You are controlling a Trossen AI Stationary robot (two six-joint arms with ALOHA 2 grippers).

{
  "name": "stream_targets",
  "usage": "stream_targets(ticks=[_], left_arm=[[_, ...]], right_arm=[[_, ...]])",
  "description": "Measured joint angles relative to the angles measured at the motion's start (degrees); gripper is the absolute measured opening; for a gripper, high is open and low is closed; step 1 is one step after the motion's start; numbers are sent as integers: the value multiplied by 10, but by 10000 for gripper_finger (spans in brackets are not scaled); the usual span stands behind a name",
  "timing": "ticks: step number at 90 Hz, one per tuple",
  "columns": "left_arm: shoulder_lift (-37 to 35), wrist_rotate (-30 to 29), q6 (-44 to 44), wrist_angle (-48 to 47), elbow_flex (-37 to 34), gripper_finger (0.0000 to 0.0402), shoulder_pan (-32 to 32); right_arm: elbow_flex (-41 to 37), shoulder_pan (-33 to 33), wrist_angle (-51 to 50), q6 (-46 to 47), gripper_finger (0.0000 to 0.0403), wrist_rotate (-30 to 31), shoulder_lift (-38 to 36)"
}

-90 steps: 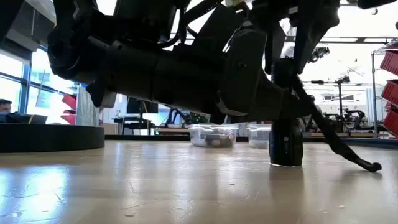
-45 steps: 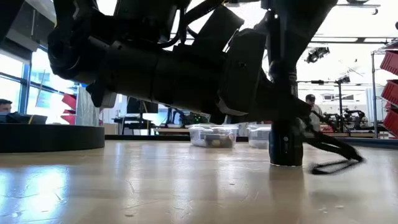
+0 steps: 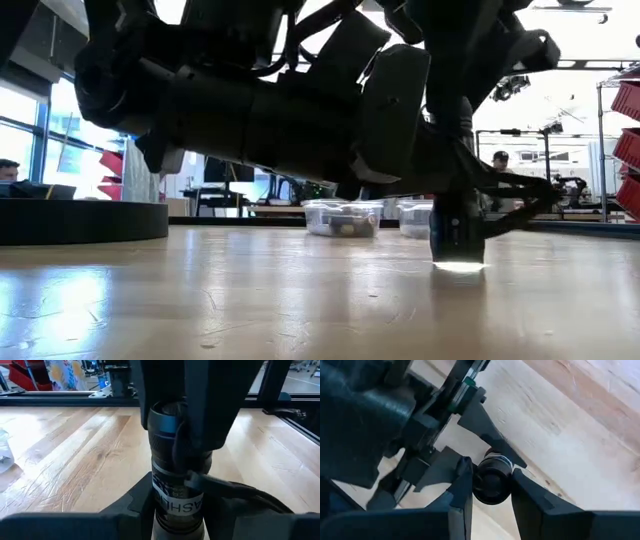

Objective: Insert battery
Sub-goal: Close the lid of the black flashlight

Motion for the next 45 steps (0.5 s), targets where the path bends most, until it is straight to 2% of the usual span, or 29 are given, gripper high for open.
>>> stream_targets(ticks=[9, 18, 35, 45], left_arm=[[0, -2, 3, 1, 0, 104, -2], [0, -4, 5, -1, 0, 104, -3], [0, 0, 6, -1, 1, 104, -3], [0, 1, 6, -1, 1, 104, -3]], right_arm=[[-1, 2, 7, 28, 94, 6, 0], [-1, -1, 7, 4, 119, -7, -1], [-2, -16, 10, -132, 179, -60, -18], [-2, -28, 7, -252, 202, -87, -26]])
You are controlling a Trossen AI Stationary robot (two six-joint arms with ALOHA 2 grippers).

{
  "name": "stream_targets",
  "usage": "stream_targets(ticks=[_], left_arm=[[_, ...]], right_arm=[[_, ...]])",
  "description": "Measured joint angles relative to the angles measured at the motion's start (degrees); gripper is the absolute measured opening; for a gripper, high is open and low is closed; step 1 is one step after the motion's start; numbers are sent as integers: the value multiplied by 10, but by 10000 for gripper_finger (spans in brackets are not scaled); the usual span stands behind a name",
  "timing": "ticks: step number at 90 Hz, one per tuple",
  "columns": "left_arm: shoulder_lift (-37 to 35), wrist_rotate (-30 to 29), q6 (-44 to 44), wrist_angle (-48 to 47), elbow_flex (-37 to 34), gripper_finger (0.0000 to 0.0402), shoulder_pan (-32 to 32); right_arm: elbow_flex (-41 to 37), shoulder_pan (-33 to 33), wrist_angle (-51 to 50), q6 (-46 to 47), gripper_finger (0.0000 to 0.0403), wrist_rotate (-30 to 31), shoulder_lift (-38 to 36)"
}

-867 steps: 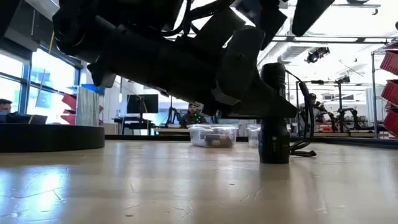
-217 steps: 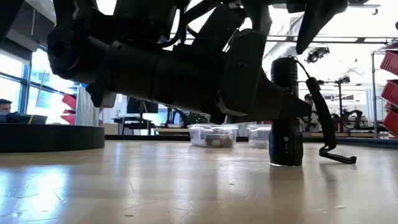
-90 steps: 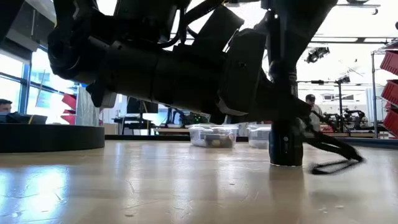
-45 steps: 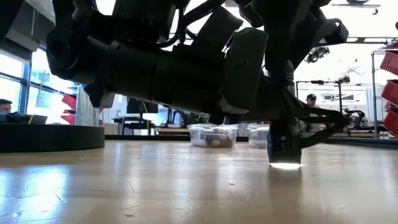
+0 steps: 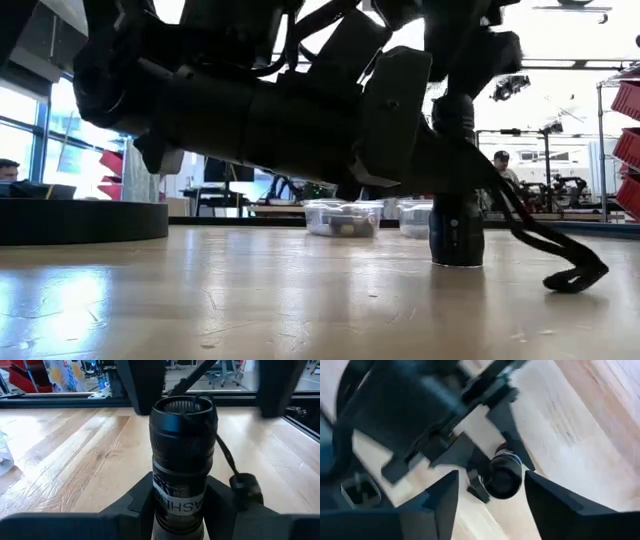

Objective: Insert battery
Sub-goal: Close the lid of the black flashlight

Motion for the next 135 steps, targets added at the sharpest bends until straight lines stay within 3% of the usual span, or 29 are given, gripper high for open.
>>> stream_targets(ticks=[9, 29, 40, 55, 80, 94, 111, 135], left_arm=[[0, 1, 0, 0, 0, 104, 1], [0, 2, 2, 0, 0, 104, 1], [0, 2, 2, 0, 0, 104, 1], [0, 3, 2, 0, 0, 104, 1], [0, 3, 2, 0, 0, 104, 1], [0, 3, 3, 0, 0, 104, 1], [0, 4, 3, 0, 0, 104, 1], [0, 4, 3, 0, 0, 104, 1]], right_arm=[[0, -4, 0, -155, 207, 0, -4], [1, 8, -2, -615, 208, 0, -3], [1, 15, 2, -744, 208, 0, -3], [1, 11, 5, -774, 192, 0, -3], [1, -4, 5, -774, 75, -34, -3], [1, -5, 5, -776, 40, -37, -3], [1, -4, 5, -776, 44, -37, -3], [1, -8, 5, -776, 99, -39, -3]])
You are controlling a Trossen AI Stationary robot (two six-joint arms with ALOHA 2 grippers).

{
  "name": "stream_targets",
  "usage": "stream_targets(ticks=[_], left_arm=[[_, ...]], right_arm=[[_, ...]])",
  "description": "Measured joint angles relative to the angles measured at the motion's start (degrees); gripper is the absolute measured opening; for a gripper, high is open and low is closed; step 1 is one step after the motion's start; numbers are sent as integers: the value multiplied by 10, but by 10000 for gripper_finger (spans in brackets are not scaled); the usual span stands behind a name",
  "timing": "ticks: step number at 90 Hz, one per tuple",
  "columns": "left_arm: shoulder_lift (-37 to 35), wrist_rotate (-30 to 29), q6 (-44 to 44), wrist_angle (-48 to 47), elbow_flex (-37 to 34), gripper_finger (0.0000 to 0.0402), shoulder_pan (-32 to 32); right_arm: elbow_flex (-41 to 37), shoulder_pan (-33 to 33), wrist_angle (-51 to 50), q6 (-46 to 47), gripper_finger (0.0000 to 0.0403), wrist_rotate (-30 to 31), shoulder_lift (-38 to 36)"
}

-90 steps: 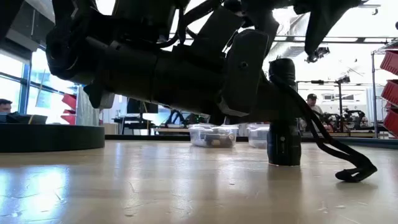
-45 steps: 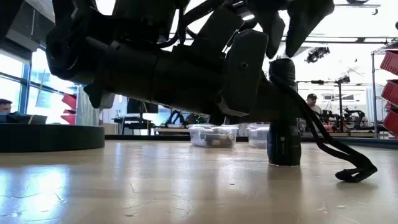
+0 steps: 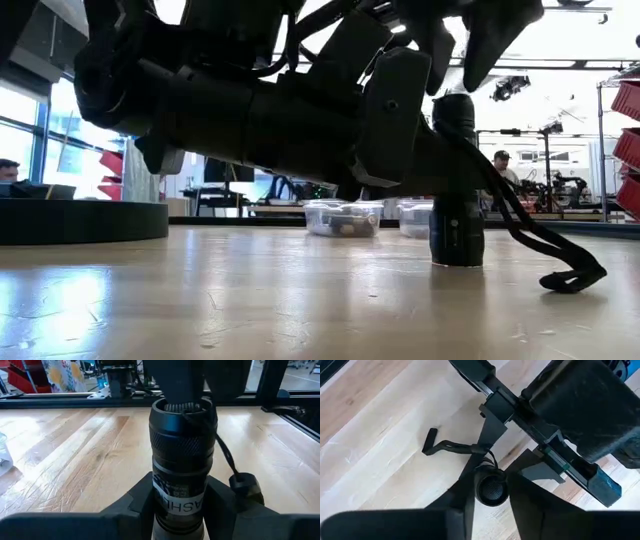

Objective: Insert battery
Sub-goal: Close the lid of the black flashlight

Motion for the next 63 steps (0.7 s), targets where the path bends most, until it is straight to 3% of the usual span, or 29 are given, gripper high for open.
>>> stream_targets(ticks=[24, 44, 63], left_arm=[[0, 1, 3, 0, 0, 104, 0], [0, 1, 5, 0, 0, 104, 0], [0, 1, 5, 0, 0, 104, 0]], right_arm=[[0, -14, -6, 4, 118, -46, 19], [0, -14, -9, 8, 117, -42, 27], [0, -13, -25, 81, 96, -17, 26]])
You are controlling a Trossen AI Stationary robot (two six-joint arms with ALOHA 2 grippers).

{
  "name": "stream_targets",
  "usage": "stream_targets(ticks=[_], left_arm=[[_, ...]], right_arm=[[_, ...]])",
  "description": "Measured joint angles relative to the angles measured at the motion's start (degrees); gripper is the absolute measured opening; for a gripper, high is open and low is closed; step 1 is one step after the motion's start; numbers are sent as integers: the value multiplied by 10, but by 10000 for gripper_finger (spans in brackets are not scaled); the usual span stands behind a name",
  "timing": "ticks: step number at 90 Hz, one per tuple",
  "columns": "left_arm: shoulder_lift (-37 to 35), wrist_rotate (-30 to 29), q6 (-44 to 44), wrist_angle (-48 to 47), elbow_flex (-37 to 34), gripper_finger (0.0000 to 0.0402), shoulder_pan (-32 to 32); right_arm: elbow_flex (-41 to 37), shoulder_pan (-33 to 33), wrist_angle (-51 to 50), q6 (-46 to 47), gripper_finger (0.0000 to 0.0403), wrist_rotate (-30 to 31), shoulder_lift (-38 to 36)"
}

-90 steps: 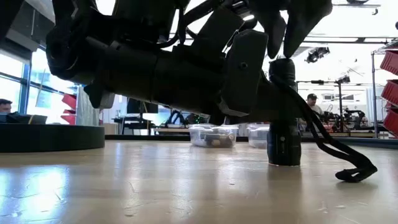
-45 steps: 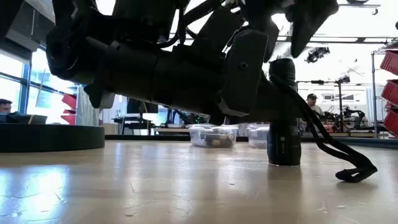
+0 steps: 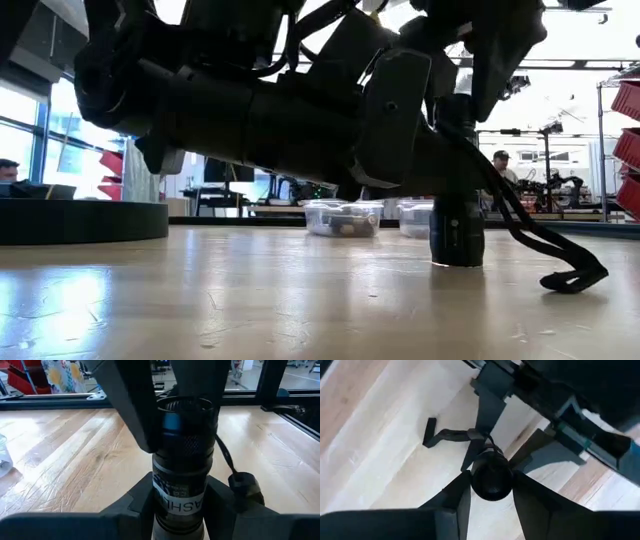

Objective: Insert battery
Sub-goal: Close the lid of the black flashlight

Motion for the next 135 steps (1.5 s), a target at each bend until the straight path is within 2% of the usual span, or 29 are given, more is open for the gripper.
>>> stream_targets(ticks=[13, 37, 58, 82, 89, 95, 105, 129, 135], left_arm=[[0, 0, -1, 0, 0, 104, 0], [0, -2, -1, 0, -1, 104, 0], [0, -10, -12, 1, -1, 104, 0], [0, -19, 2, 3, 0, 104, 1], [0, -20, 7, 4, 0, 104, 3], [0, -19, 11, 5, 0, 104, 4], [0, -20, 13, 5, 0, 104, 6], [1, -32, 19, 8, 0, 104, 10], [1, -31, 19, 8, 0, 104, 10]], right_arm=[[0, 1, 1, 81, 77, 11, -1], [0, 2, 8, 289, 76, 19, -1], [0, 8, 8, 568, 76, 42, -1], [1, 25, 11, 1014, 80, 65, 4], [1, 30, 16, 1099, 87, 70, 5], [1, 31, 17, 1104, 94, 63, 5], [0, 24, 7, 1039, 108, 45, 0], [-1, 15, -61, 934, 134, 97, -68], [-1, 15, -68, 859, 141, 112, -82]])
